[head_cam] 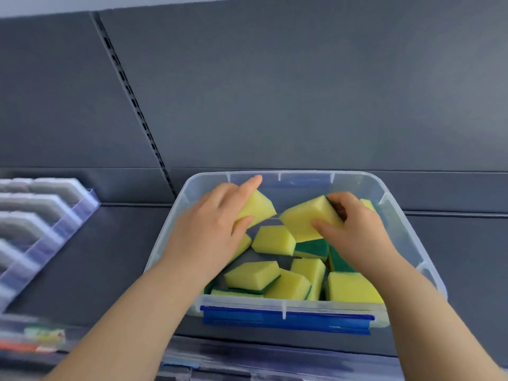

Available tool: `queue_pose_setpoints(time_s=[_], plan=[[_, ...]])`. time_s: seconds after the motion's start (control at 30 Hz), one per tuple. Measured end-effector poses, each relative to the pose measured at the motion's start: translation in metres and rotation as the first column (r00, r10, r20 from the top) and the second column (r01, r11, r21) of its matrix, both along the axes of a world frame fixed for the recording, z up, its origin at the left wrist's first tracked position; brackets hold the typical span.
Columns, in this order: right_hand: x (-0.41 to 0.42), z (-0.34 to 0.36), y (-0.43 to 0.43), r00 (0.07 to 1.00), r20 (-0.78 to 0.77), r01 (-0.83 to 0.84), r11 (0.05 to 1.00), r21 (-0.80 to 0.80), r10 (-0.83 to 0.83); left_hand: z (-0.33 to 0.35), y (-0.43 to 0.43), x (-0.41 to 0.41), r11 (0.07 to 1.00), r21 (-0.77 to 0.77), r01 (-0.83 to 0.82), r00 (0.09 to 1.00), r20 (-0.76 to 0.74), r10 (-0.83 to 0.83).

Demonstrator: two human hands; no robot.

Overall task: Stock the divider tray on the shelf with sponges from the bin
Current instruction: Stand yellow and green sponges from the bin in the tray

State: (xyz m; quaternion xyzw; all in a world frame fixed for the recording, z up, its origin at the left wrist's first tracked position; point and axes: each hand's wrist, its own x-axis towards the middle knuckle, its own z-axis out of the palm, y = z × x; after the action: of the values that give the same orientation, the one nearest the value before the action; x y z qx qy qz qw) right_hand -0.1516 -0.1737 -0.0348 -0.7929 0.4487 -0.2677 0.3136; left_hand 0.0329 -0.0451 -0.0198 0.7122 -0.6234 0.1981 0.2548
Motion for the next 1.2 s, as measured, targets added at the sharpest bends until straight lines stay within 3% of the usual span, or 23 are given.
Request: queue_pose_setpoints(time_s=[0.17,0.33,0.8,1.2], plan=[[0.011,0.007,0.034,0.978,0.210,-0.005,1.000,-0.003,0.005,0.002,0.052,0.008,0.991,-0.059,-0.120,0.978,-0.176,0.108],[0.052,0.014,0.102,0.932,0.348,-0.110,0.994,0.002,0.103,0.007,0.123,0.037,0.969,-0.147,-0.196,0.968,-0.189,0.167],[0.209,-0.009,0.361,0.872,0.433,-0.281,0.957,0.066,0.226,-0.026,0.421,0.170,0.941,-0.118,-0.317,0.916,-0.294,0.272],[0.354,0.012,0.390,0.874,0.409,-0.272,0.961,-0.038,0.264,-0.012,0.455,0.309,0.933,-0.148,-0.328,0.909,-0.317,0.269]])
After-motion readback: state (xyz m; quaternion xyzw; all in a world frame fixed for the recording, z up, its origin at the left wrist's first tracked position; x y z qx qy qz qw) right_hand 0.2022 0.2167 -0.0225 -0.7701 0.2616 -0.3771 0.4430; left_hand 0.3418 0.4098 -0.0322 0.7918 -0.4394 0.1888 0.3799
